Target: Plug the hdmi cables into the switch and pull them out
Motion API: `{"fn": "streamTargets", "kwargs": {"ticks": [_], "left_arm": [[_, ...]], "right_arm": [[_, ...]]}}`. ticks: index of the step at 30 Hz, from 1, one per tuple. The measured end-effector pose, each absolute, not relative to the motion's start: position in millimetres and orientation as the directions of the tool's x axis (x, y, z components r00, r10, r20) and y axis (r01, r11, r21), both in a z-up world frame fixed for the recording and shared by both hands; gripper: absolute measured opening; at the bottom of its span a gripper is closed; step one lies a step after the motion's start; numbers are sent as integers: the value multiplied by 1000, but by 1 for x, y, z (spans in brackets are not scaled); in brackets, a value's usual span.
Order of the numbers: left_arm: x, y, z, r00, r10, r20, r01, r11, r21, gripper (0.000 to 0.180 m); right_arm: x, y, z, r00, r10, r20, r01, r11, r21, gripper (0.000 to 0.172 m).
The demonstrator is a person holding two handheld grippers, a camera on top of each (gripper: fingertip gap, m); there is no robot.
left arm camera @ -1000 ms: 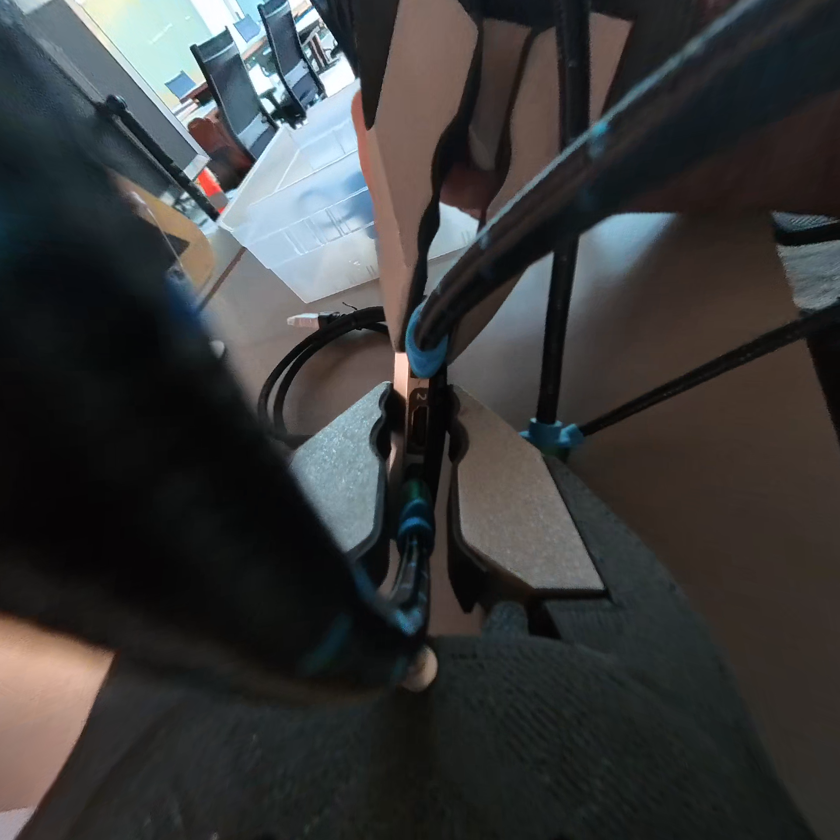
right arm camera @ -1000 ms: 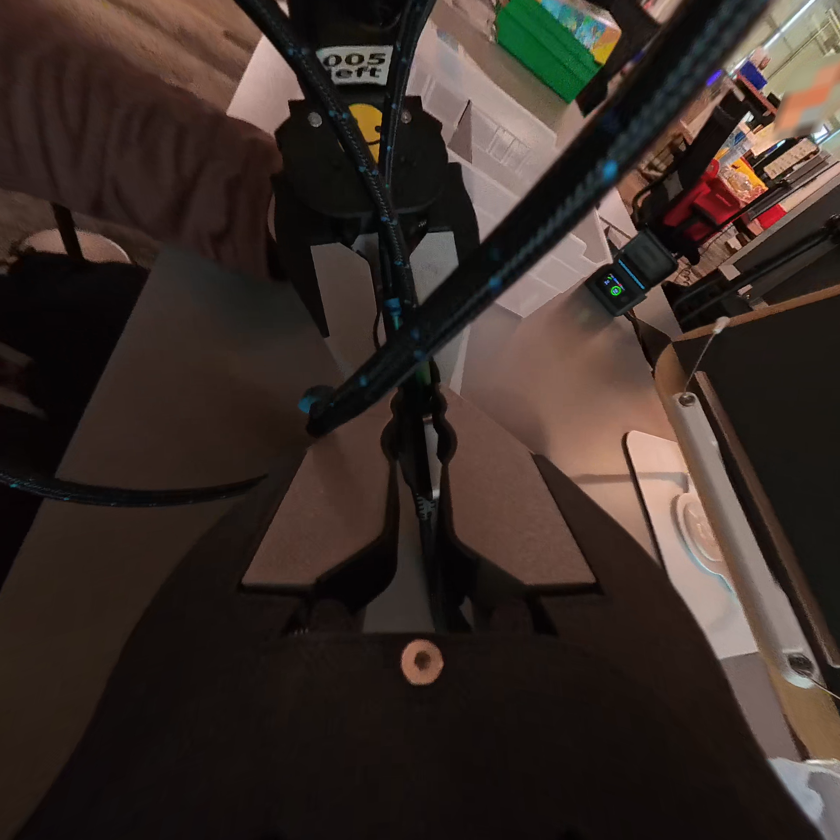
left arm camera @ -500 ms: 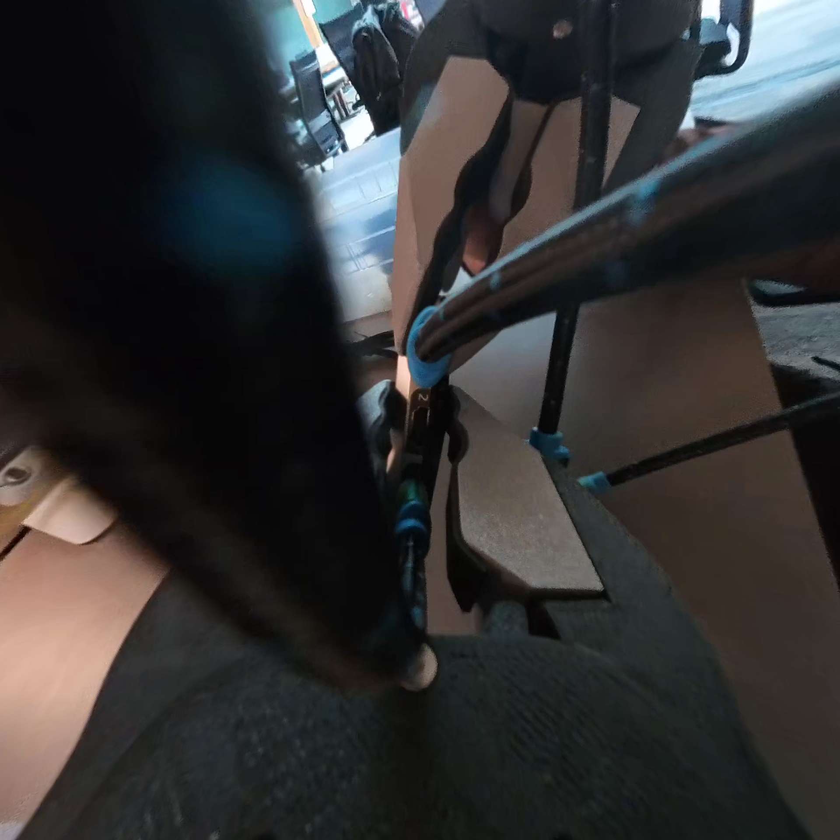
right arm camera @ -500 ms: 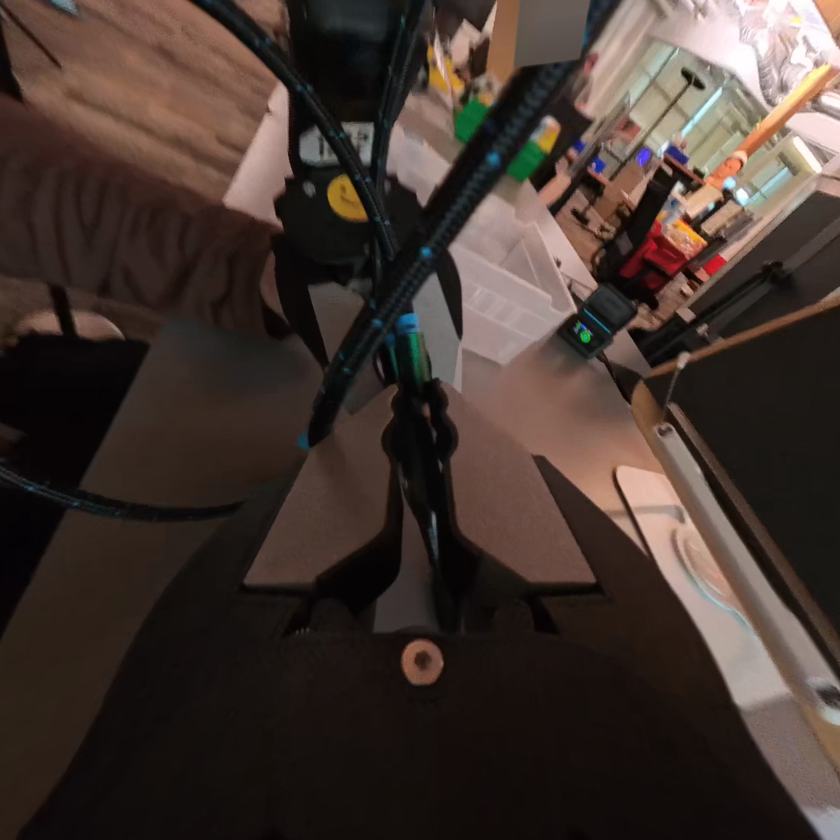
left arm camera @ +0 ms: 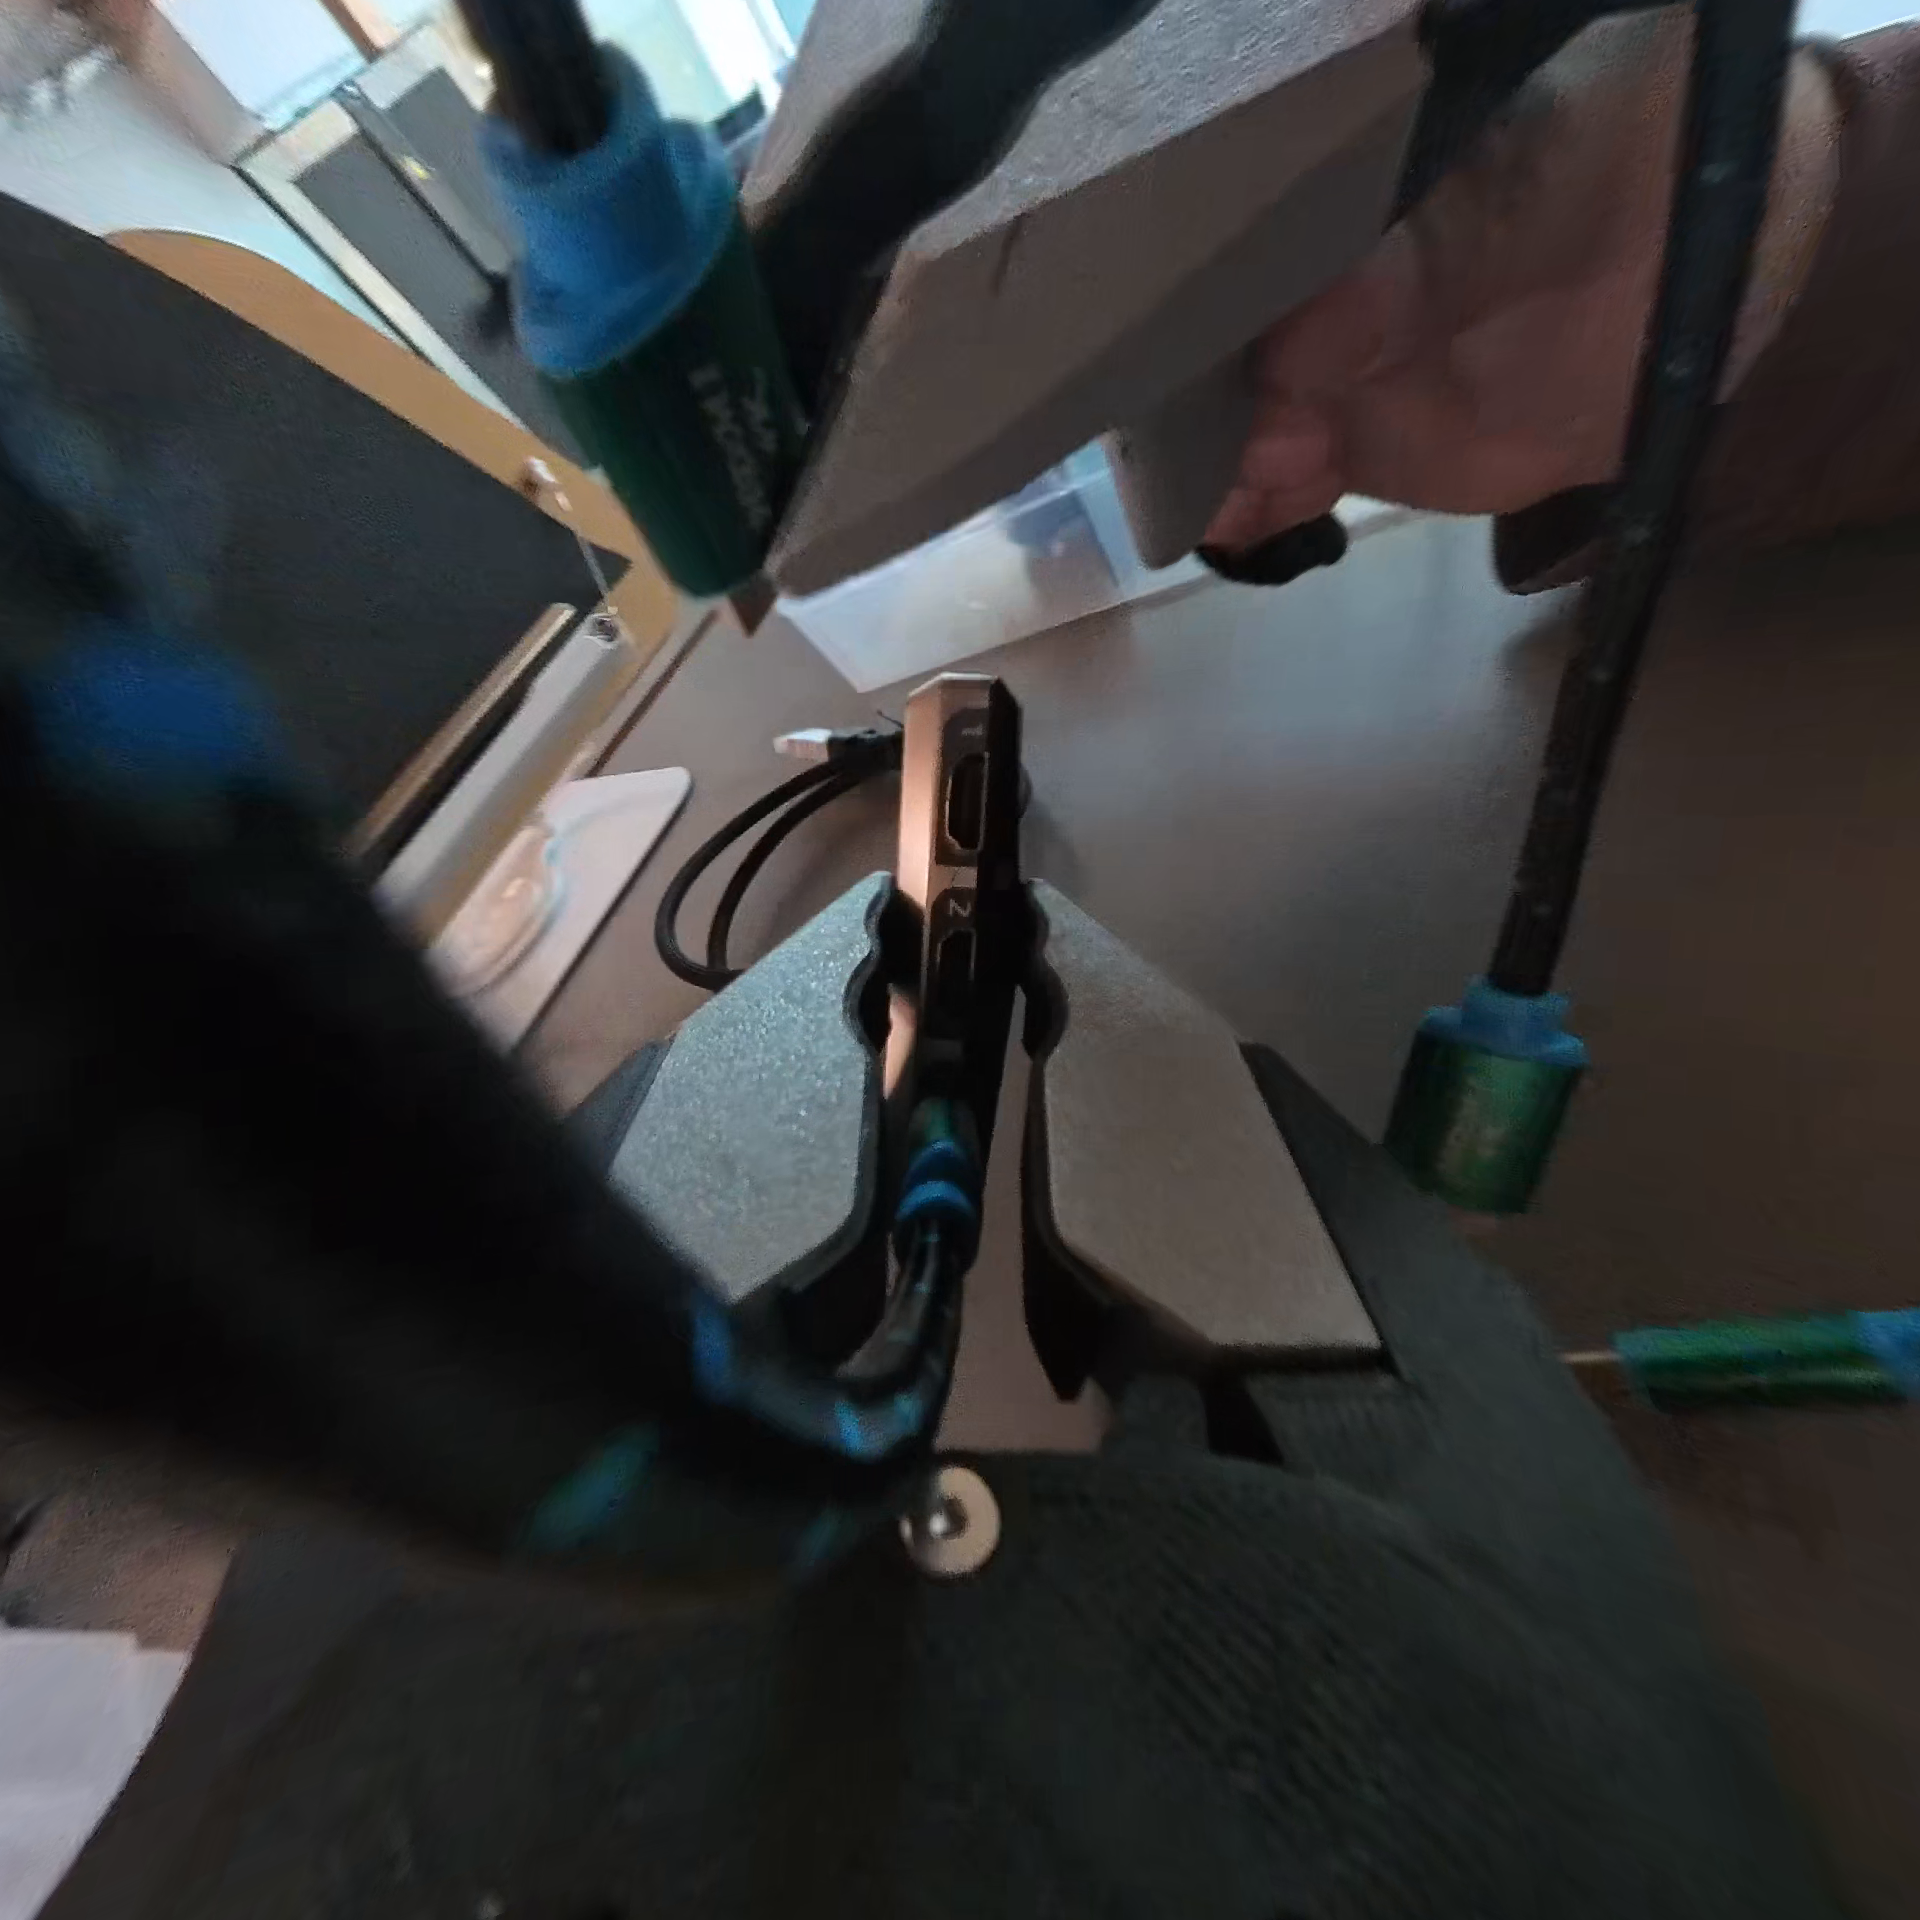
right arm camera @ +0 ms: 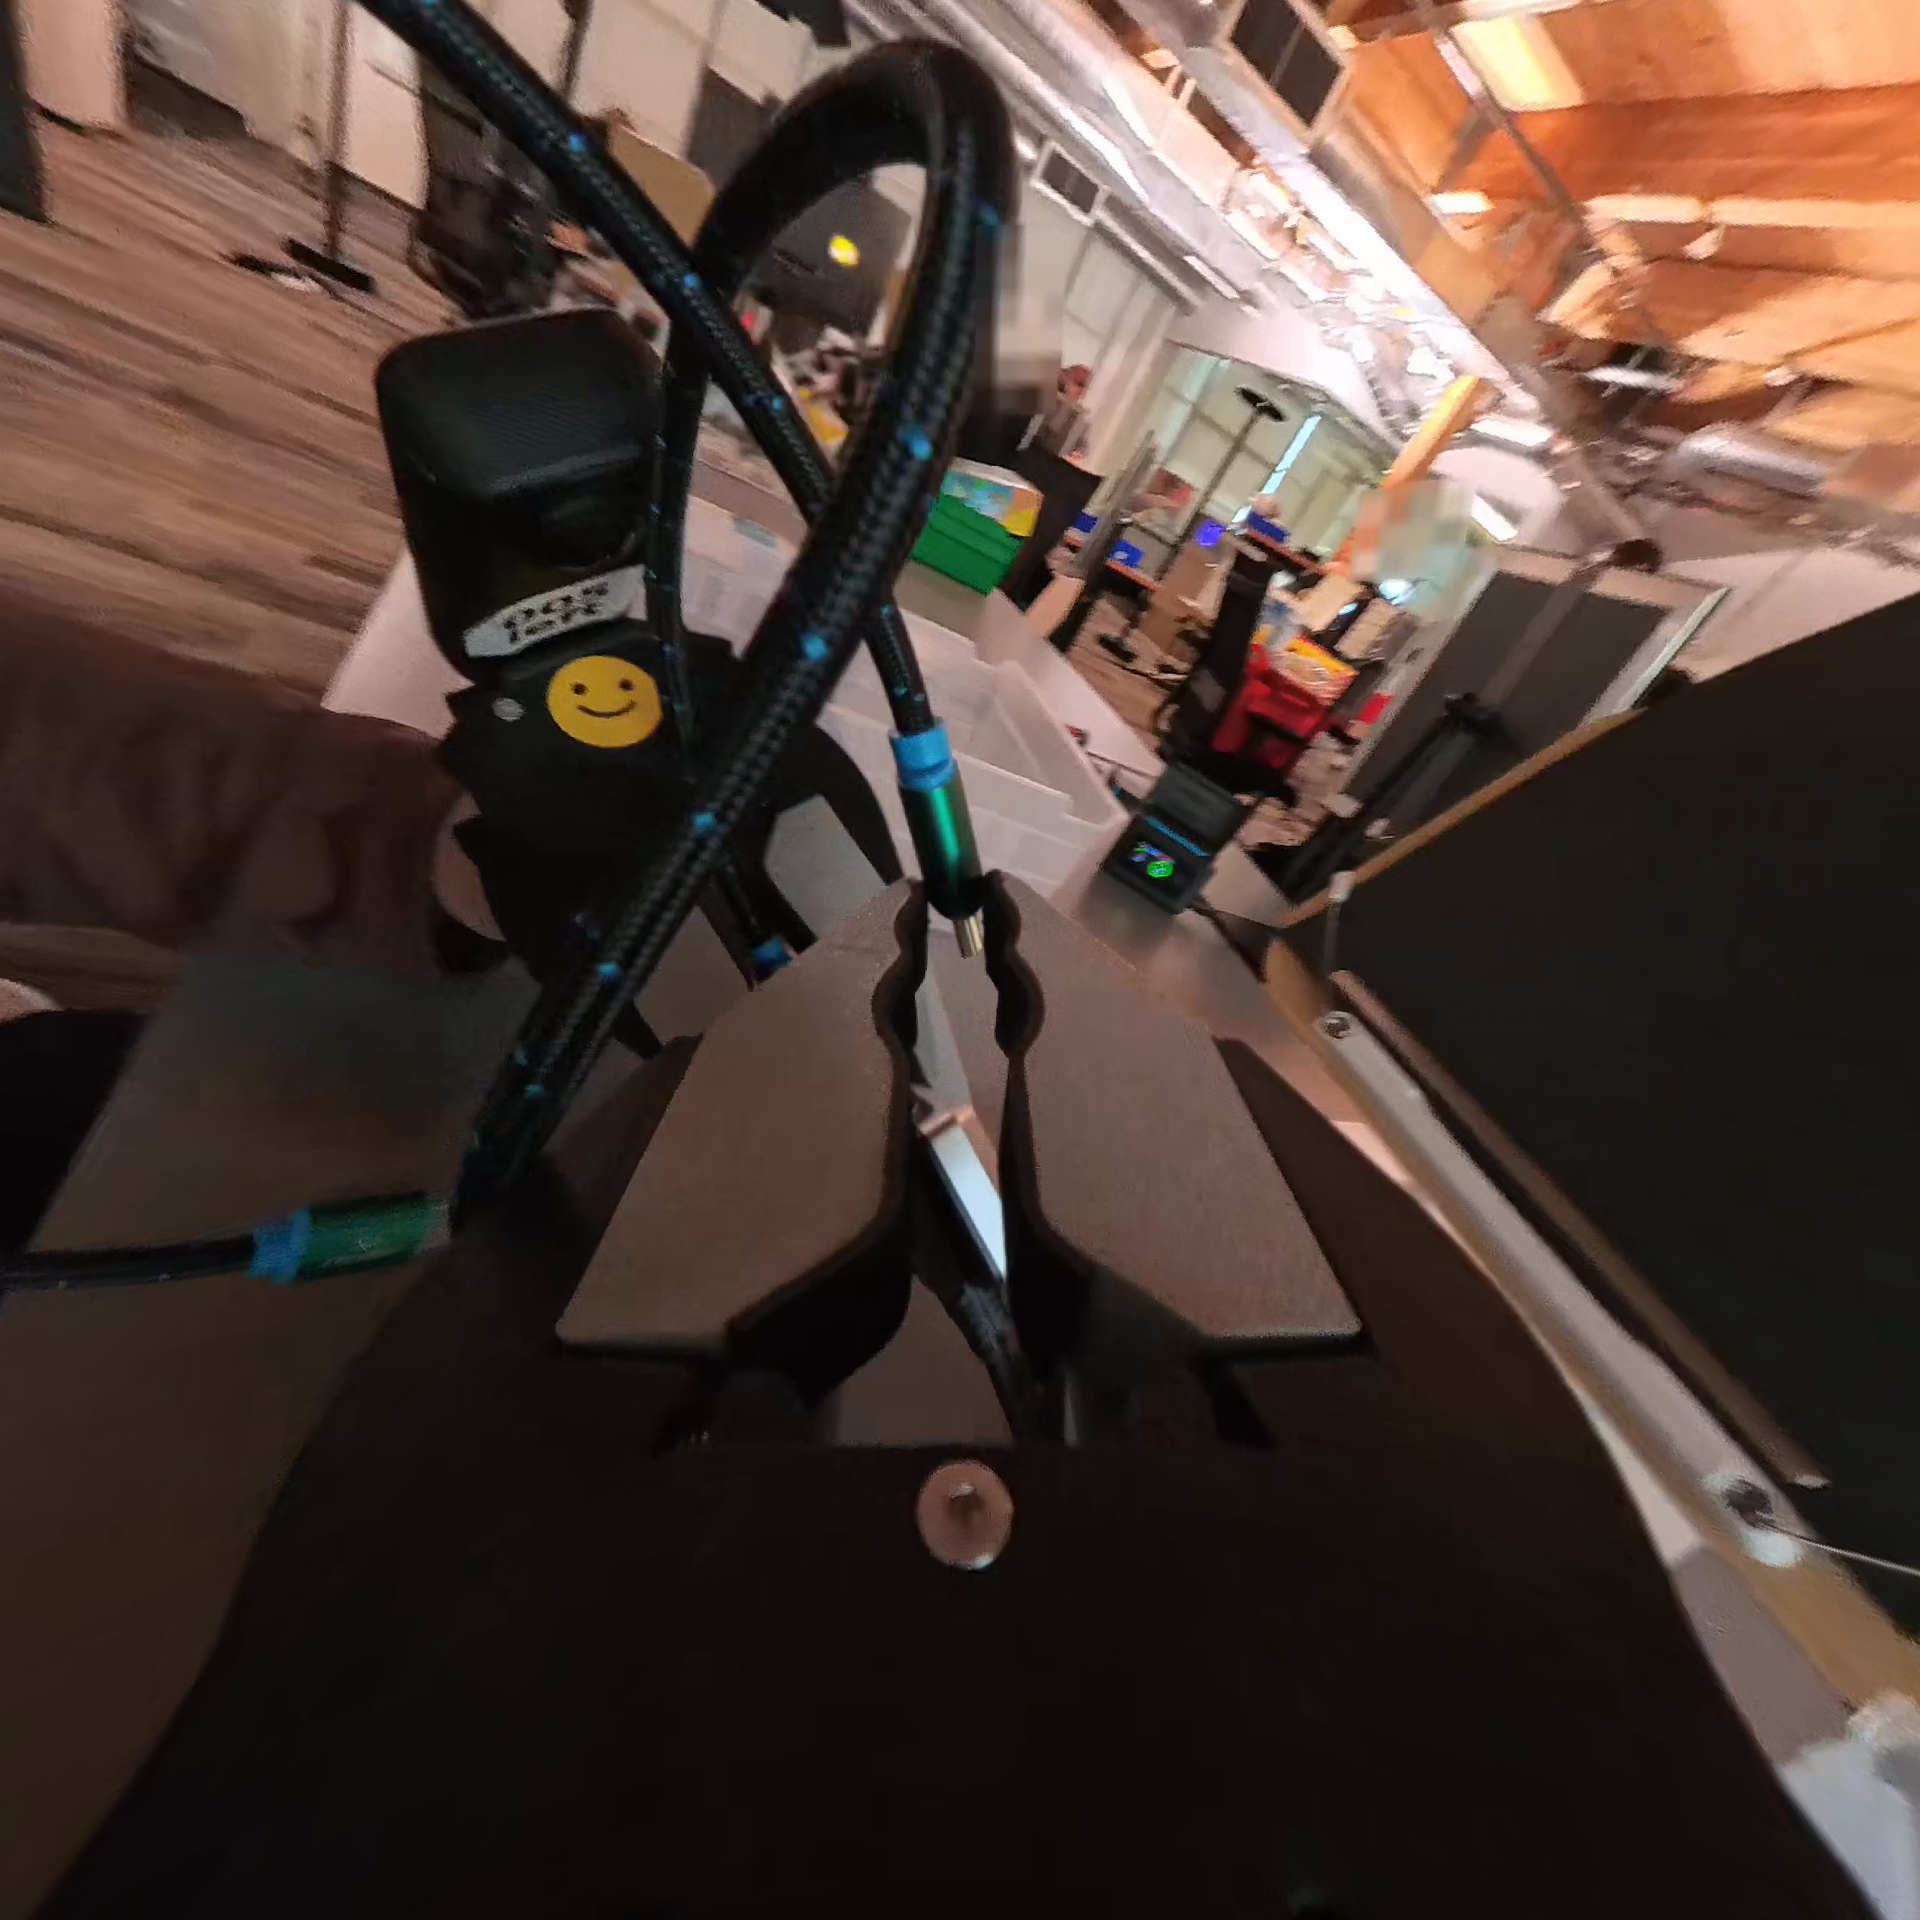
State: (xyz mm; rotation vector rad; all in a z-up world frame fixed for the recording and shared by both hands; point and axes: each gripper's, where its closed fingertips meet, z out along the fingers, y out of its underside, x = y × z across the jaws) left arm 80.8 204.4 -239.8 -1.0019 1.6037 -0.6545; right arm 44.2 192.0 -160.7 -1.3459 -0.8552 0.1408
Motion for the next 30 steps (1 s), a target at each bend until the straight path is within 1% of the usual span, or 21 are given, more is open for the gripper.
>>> {"fn": "streamTargets", "kwargs": {"ticks": [3, 6, 10, 13, 16, 19, 20, 22, 24, 26, 28, 29, 30], "left_arm": [[78, 217, -234, 6, -866, -500, -274, 479, -834, 19], [74, 233, -232, 78, -882, -464, -291, 425, -857, 19], [66, 250, -219, 175, -884, -434, -258, 384, -886, 18], [60, 254, -206, 224, -872, -436, -210, 394, -895, 20], [57, 259, -202, 256, -866, -430, -201, 388, -900, 19], [52, 272, -203, 315, -856, -410, -223, 354, -908, 19], [49, 276, -200, 344, -847, -405, -215, 349, -912, 19], [43, 283, -194, 388, -841, -376, -190, 326, -926, 19], [38, 285, -188, 406, -849, -338, -144, 306, -941, 19], [33, 284, -178, 422, -846, -325, -95, 315, -944, 19], [31, 284, -174, 445, -830, -336, -82, 336, -938, 19], [31, 285, -174, 447, -829, -336, -82, 337, -938, 19], [34, 284, -177, 432, -842, -323, -83, 320, -944, 19]], "right_arm": [[56, 195, -158, 720, 440, 536, 459, 277, -844, 7], [65, 193, -152, 716, 380, 586, 508, 291, -810, 7], [104, 197, -143, 735, 203, 647, 626, 162, -762, 7], [140, 194, -131, 741, 65, 669, 668, 42, -743, 7], [172, 182, -116, 729, -40, 684, 682, -54, -730, 6], [181, 161, -99, 762, -21, 647, 643, -94, -760, 7], [186, 154, -91, 757, -46, 652, 647, -91, -757, 6], [207, 141, -84, 765, -100, 636, 622, -142, -770, 6], [235, 125, -74, 799, -175, 575, 559, -135, -818, 7], [259, 107, -63, 862, -219, 456, 455, -61, -889, 7], [274, 89, -48, 927, -224, 299, 324, 82, -943, 6], [276, 83, -42, 962, -175, 209, 239, 170, -956, 6], [273, 80, -38, 988, -81, 131, 147, 245, -958, 6]]}}
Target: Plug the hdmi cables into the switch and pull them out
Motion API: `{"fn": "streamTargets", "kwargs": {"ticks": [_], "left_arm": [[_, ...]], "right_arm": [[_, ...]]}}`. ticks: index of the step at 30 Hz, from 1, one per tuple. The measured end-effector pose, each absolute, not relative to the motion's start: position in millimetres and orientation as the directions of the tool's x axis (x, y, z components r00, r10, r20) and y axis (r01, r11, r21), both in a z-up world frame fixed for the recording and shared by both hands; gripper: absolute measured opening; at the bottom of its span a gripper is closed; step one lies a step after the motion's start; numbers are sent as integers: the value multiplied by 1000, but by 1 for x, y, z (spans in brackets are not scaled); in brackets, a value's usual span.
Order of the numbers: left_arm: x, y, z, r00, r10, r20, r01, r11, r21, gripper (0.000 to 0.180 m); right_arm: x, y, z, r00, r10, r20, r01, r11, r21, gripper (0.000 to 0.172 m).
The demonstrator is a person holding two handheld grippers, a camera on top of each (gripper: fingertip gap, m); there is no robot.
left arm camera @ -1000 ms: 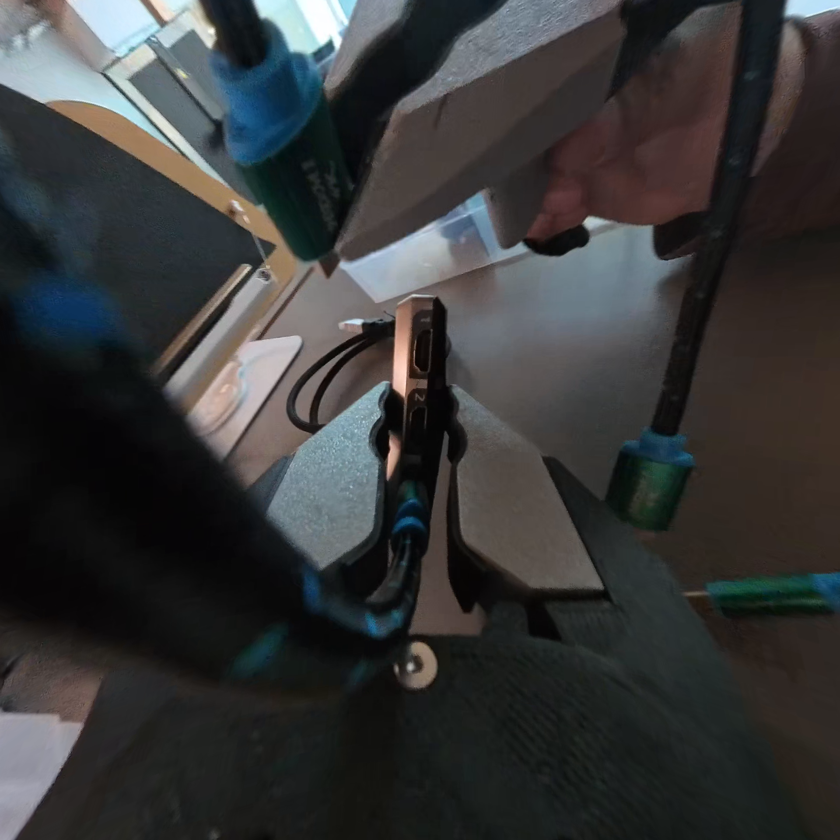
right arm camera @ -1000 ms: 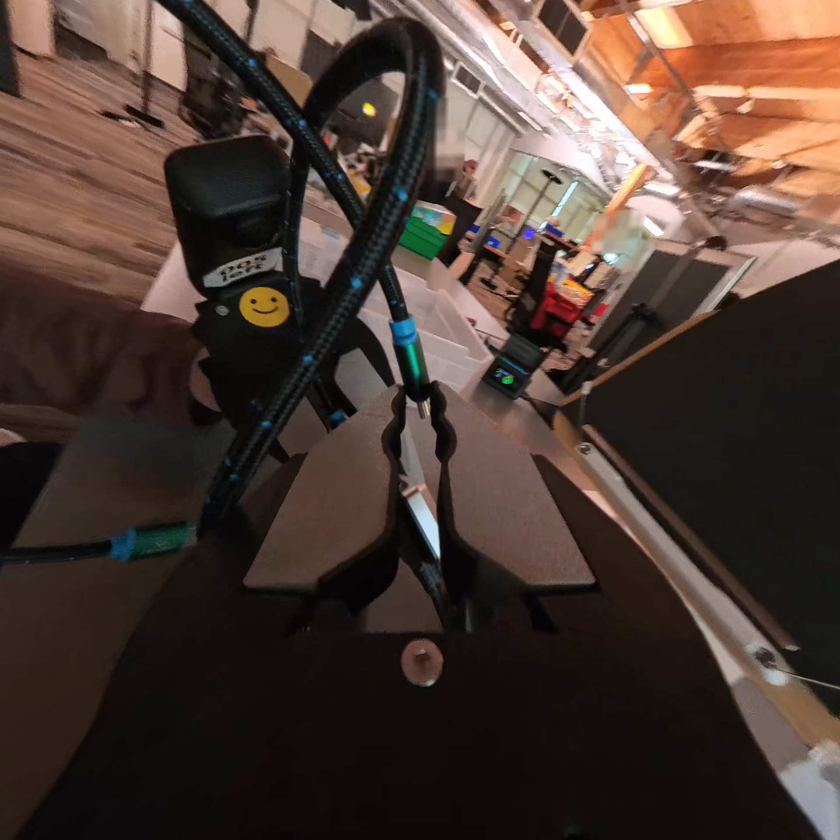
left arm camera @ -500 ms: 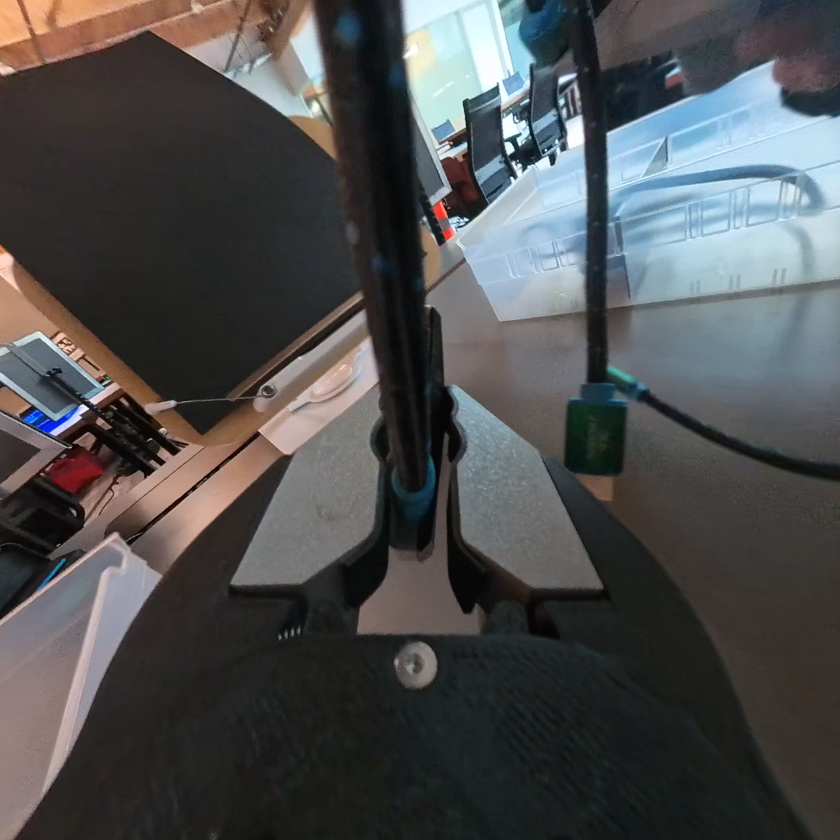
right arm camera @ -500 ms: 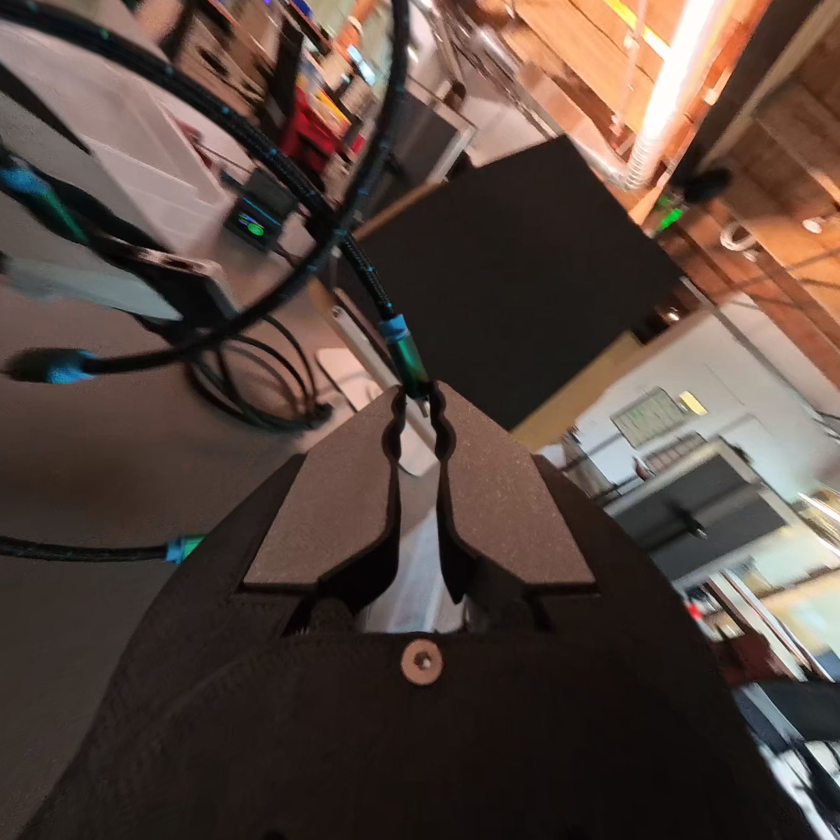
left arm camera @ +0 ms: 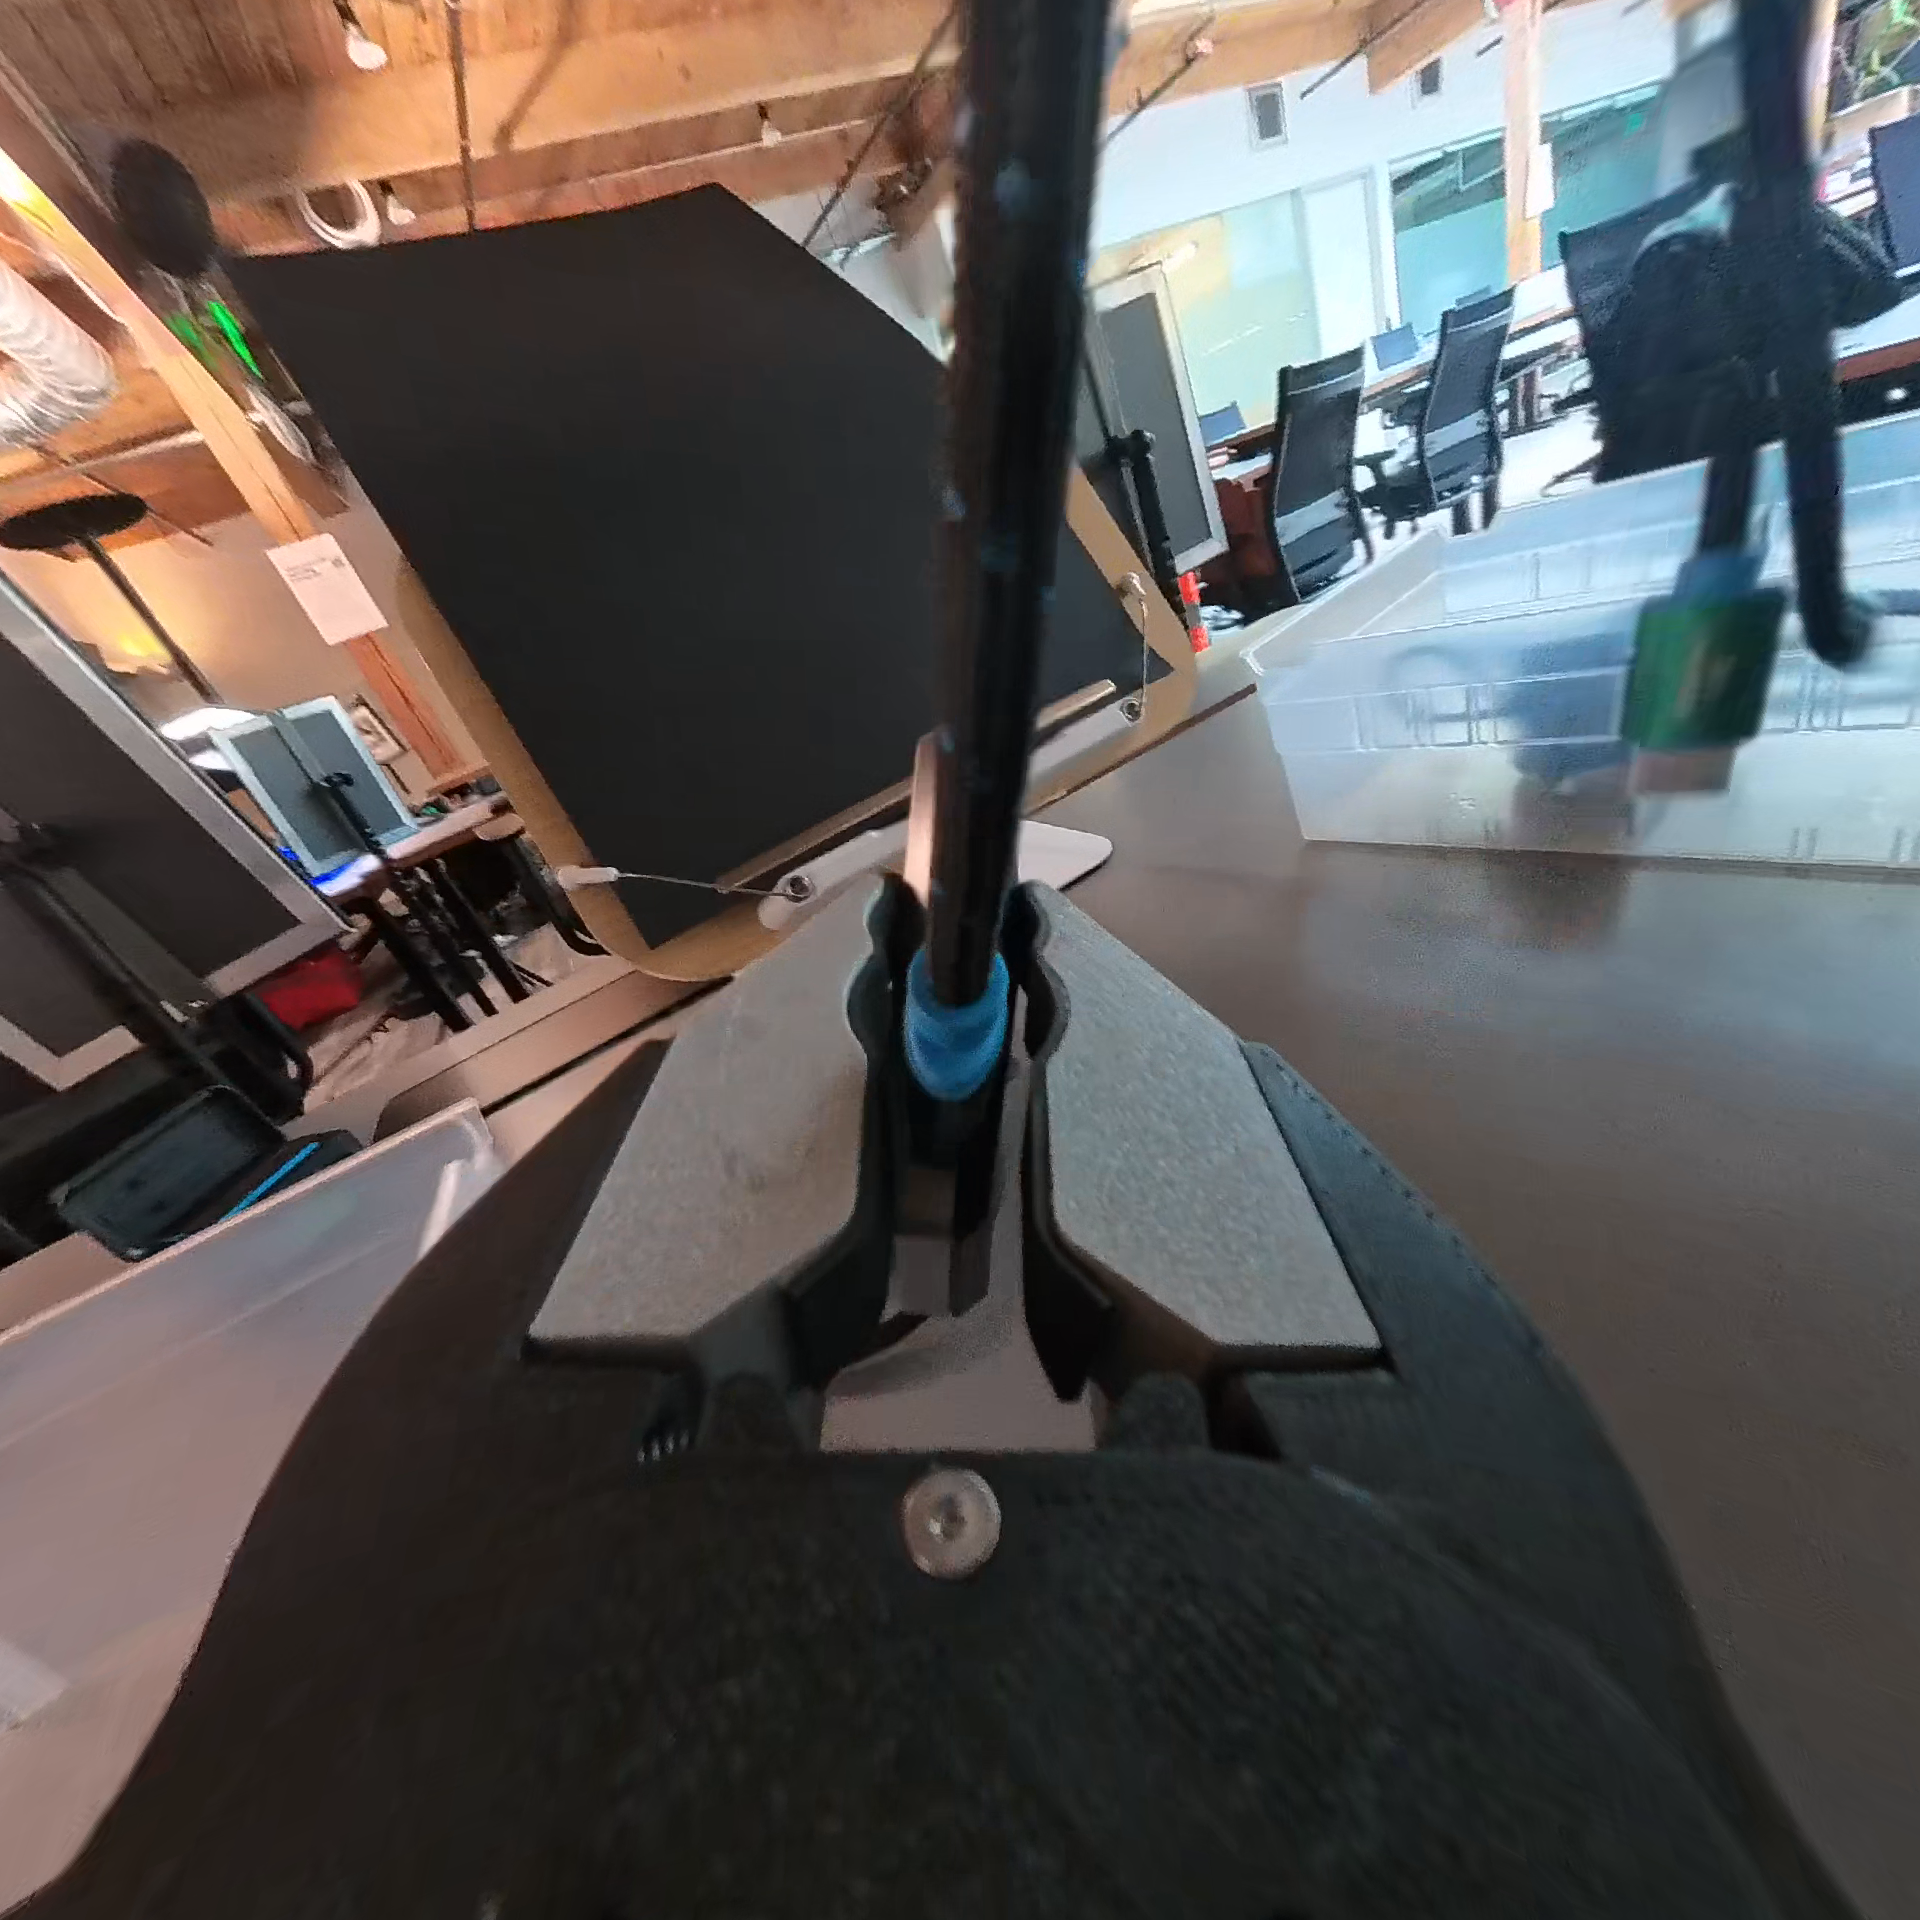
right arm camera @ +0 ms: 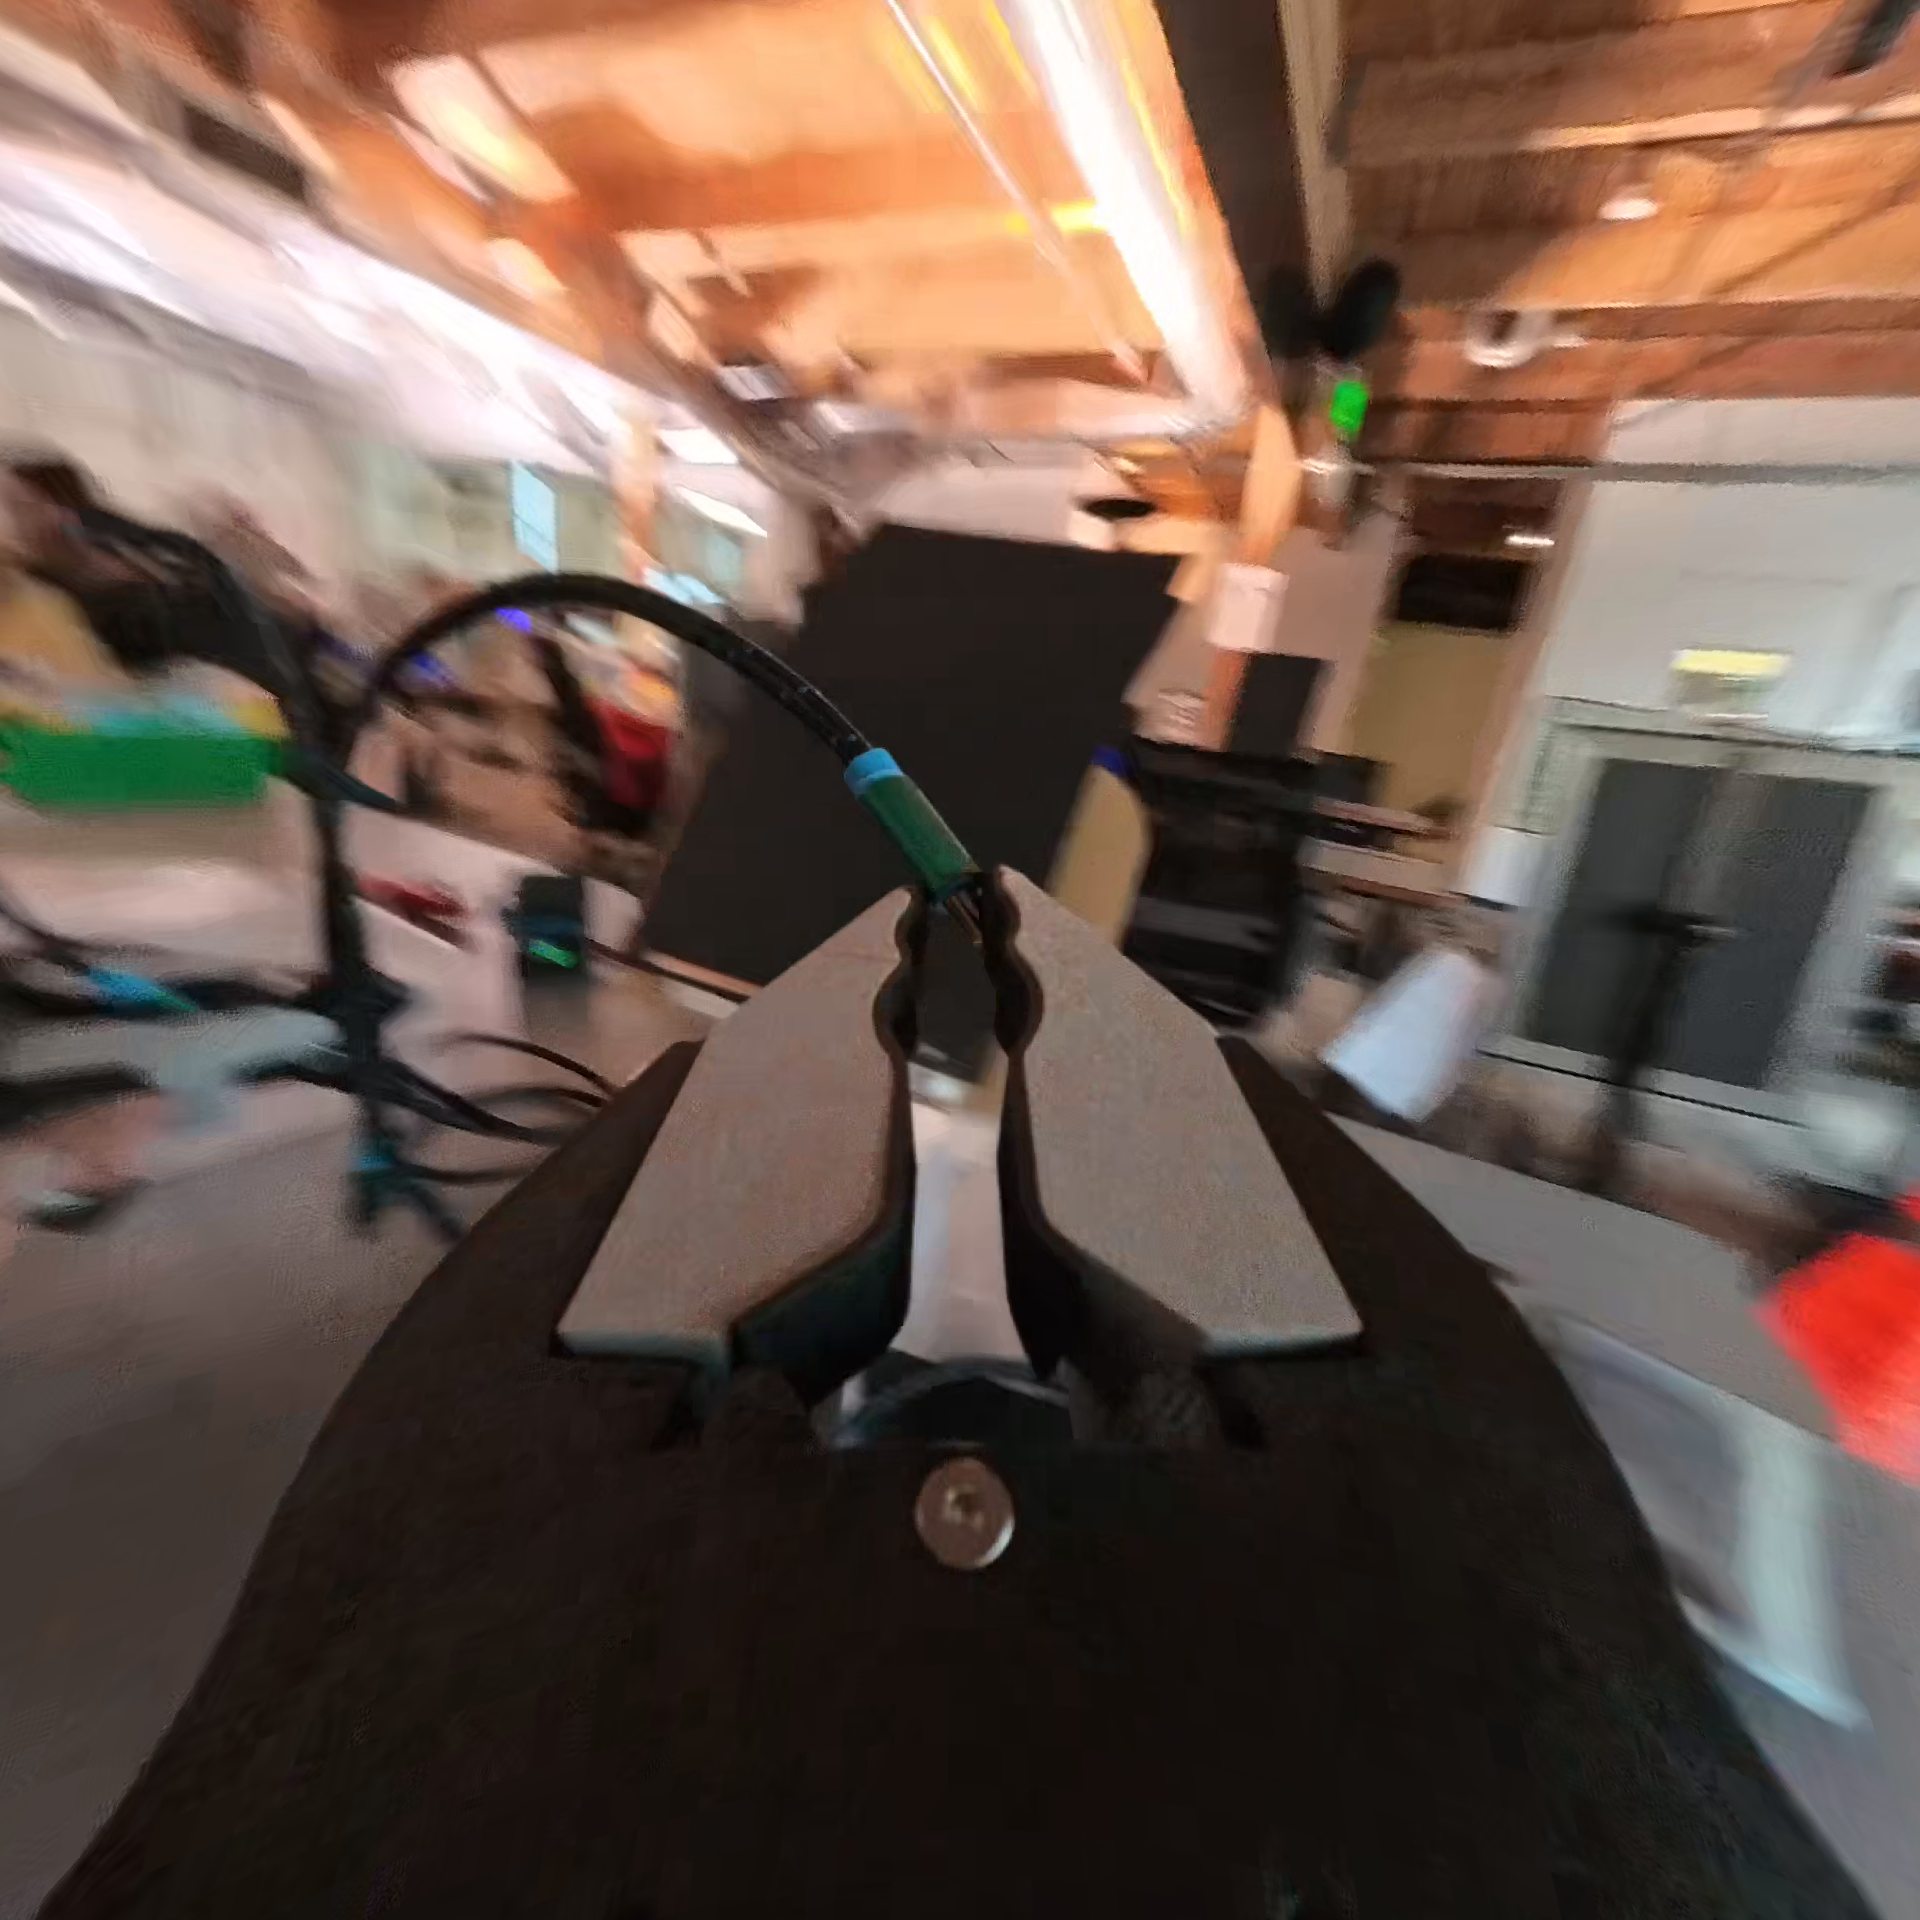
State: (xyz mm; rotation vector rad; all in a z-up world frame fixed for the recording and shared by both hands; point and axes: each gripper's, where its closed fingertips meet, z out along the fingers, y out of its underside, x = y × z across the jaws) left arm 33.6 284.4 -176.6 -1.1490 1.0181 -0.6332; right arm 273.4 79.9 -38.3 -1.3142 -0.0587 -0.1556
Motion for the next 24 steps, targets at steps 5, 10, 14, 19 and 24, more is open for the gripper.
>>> {"fn": "streamTargets", "kwargs": {"ticks": [5, 10, 14, 19, 24], "left_arm": [[48, 261, -184, 243, -937, -250, -28, 250, -968, 19], [59, 220, -184, 76, -927, -367, 4, 369, -930, 18], [61, 198, -184, -20, -922, -387, 55, 386, -921, 19], [54, 210, -172, 79, -915, -395, 88, 401, -912, 19], [41, 239, -159, 234, -912, -337, 103, 368, -924, 20]], "right_arm": [[219, 86, -54, 882, 471, 14, -93, 204, -974, 7], [178, 110, -116, 828, 537, 160, 240, -81, -967, 6], [188, 136, -133, 890, 351, 291, 376, -202, -904, 5], [191, 144, -136, 901, 291, 321, 392, -232, -890, 4], [211, 136, -107, 945, 176, 274, 298, -122, -947, 2]]}}
